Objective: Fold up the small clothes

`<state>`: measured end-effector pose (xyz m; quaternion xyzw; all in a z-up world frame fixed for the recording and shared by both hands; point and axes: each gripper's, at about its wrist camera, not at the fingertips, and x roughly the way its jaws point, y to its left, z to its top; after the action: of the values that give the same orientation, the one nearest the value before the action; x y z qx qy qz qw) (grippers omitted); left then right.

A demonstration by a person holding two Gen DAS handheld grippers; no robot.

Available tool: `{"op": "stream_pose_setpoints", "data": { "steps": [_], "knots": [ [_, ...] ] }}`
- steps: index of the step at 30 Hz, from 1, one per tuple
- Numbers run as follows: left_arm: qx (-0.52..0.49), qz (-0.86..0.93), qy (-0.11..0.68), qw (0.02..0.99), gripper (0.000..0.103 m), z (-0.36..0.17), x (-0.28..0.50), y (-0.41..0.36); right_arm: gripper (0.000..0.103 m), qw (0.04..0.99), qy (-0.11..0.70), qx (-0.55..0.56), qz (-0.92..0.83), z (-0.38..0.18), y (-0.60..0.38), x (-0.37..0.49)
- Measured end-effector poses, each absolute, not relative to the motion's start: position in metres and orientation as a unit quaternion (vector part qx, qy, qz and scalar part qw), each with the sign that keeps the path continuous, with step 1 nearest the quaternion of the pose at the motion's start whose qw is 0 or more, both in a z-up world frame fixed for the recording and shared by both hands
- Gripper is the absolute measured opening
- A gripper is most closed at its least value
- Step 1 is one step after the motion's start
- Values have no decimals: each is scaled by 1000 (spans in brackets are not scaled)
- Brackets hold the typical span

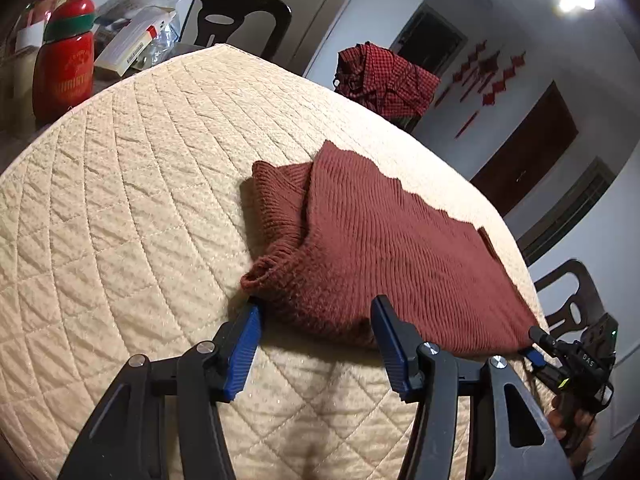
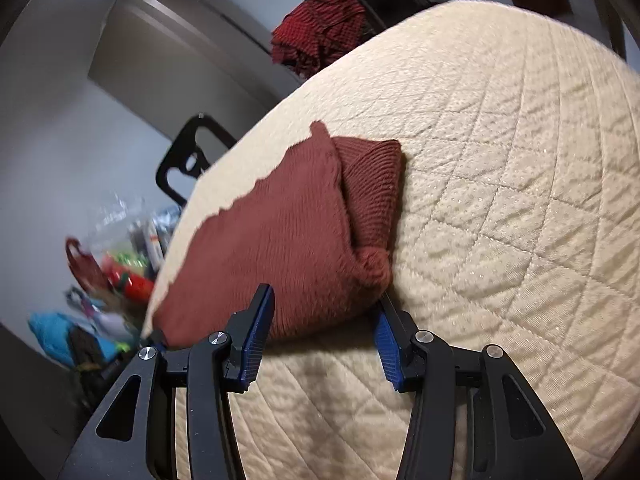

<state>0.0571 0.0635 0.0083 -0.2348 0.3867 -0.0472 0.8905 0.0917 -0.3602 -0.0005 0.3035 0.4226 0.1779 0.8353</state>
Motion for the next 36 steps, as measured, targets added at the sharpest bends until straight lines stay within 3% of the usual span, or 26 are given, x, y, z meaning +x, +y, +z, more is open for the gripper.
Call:
{"op": "stream_pose_setpoints", "data": {
  "steps": [3, 4, 5, 9, 14, 15, 23, 24, 25, 27, 33, 36],
  "knots": [
    [-232, -34, 387, 892, 37, 7, 62, 64, 48, 831, 418, 325, 170, -2, -364, 96],
    [-236, -34, 389, 890, 31, 5, 63, 66, 37, 833, 418, 323, 163, -1, -364, 97],
    [-242, -36, 390, 888, 27, 5, 64, 67, 17, 837, 422, 314, 153, -1, -364, 98],
    [-243, -43, 384, 890, 11, 10, 59, 68, 14, 835, 419, 322, 150, 2, -369, 92],
    [-245, -46, 372, 894, 8, 22, 34, 76, 14, 840, 412, 315, 159, 16, -373, 67],
    [-244, -45, 370, 895, 3, 24, 28, 78, 14, 839, 413, 315, 160, 18, -375, 62],
    [-253, -62, 388, 884, 4, 11, 0, 91, 14, 830, 436, 317, 146, 7, -393, 33],
    [-261, -65, 392, 880, 12, 9, 3, 90, 14, 827, 439, 319, 146, 5, -393, 34],
    [-264, -70, 394, 878, 31, 8, 7, 88, 14, 829, 440, 314, 145, 5, -391, 35],
    [-266, -75, 385, 881, 47, 9, 14, 81, 14, 835, 438, 300, 144, 9, -386, 34],
    [-276, -94, 381, 877, 49, 9, 38, 67, 14, 836, 438, 298, 145, 12, -383, 35],
    [-283, -85, 386, 874, 44, 6, 46, 66, 14, 834, 440, 300, 144, 9, -384, 34]
  ]
}}
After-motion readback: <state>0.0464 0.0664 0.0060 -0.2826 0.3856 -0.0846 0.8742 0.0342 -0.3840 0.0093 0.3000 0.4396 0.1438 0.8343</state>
